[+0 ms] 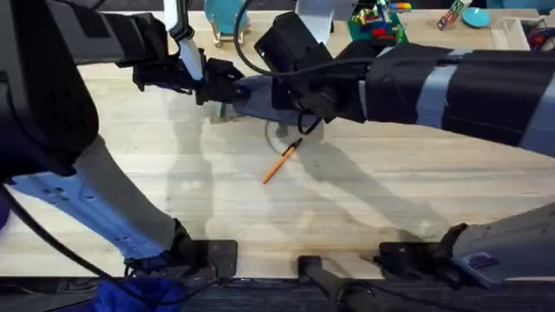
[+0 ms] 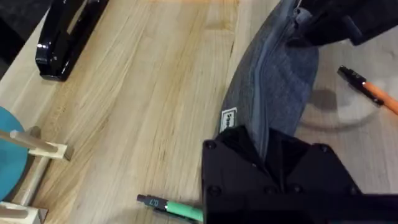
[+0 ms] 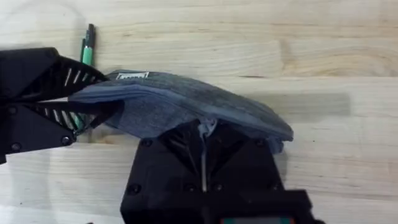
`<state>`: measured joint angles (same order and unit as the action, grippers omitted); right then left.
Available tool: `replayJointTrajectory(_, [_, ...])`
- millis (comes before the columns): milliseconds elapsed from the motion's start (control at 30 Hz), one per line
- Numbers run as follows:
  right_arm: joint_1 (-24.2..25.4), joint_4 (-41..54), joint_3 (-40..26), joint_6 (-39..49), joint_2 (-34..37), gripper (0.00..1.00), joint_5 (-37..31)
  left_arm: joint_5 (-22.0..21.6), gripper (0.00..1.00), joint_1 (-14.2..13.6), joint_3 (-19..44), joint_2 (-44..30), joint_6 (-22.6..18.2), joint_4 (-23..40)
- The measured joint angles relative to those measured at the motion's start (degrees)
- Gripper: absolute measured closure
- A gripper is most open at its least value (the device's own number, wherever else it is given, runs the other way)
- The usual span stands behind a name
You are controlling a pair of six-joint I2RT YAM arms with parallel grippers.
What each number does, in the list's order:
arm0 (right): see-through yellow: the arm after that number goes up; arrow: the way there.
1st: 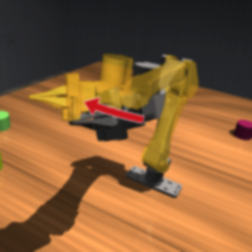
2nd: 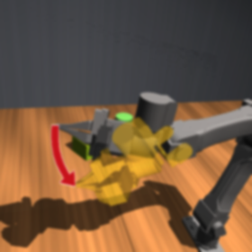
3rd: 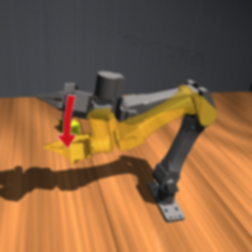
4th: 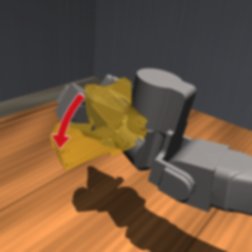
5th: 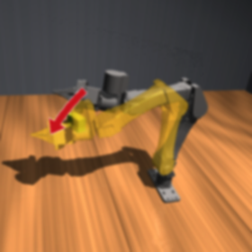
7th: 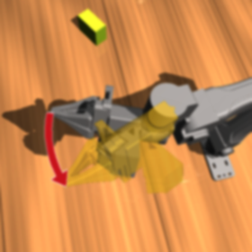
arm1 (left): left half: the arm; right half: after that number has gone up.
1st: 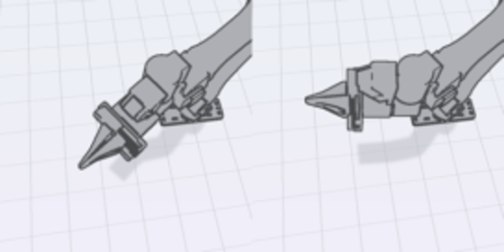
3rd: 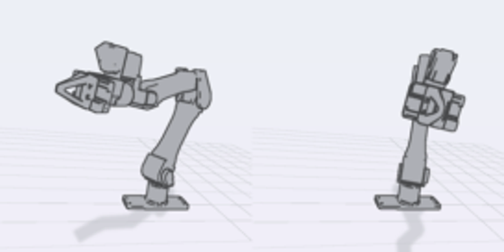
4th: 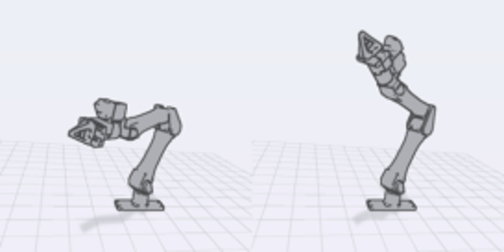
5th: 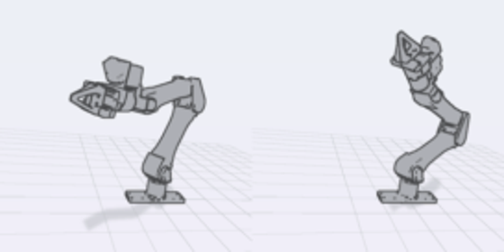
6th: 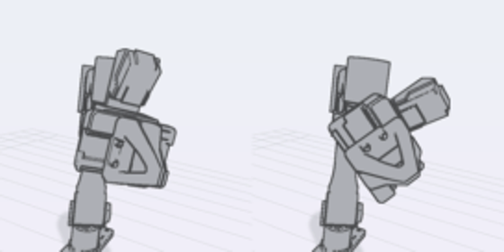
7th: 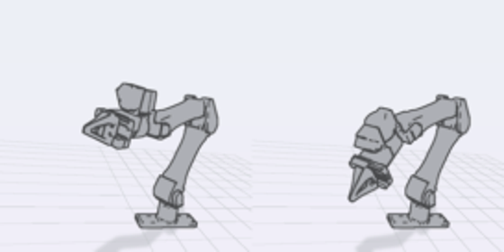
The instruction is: Unzip the bag, pick up the pens from the table one at a time and place them inside, then zip the bag closed.
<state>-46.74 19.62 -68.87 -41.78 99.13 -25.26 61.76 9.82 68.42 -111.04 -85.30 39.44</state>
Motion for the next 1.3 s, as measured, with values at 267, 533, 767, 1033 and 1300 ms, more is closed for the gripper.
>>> replayJointTrajectory(267, [0.0, 0.0, 0.0, 0.0, 0.0, 0.966, 0.0, 0.0, 0.959, 0.0, 0.0, 0.0, 0.0, 0.0])
replayJointTrajectory(533, [-0.1, 0.4, 0.0, 0.0, 0.0, 0.967, -0.5, 0.0, 0.959, 0.0, 0.0, 0.0, 0.0, 0.0])
replayJointTrajectory(767, [-0.3, 1.9, 0.0, 0.0, -1.8, 0.967, -0.2, 0.1, 0.959, 0.0, 0.0, 0.0, 0.0, 0.2])
replayJointTrajectory(1033, [-0.3, 2.8, 0.0, 0.0, -5.3, 0.969, -0.4, 0.2, 0.959, 0.0, 0.0, 0.0, 0.0, 0.4])
replayJointTrajectory(1300, [-0.3, 3.0, 0.0, 0.3, -5.9, 0.969, -0.4, 0.2, 0.959, 0.0, 0.0, 0.0, 0.0, 0.4])
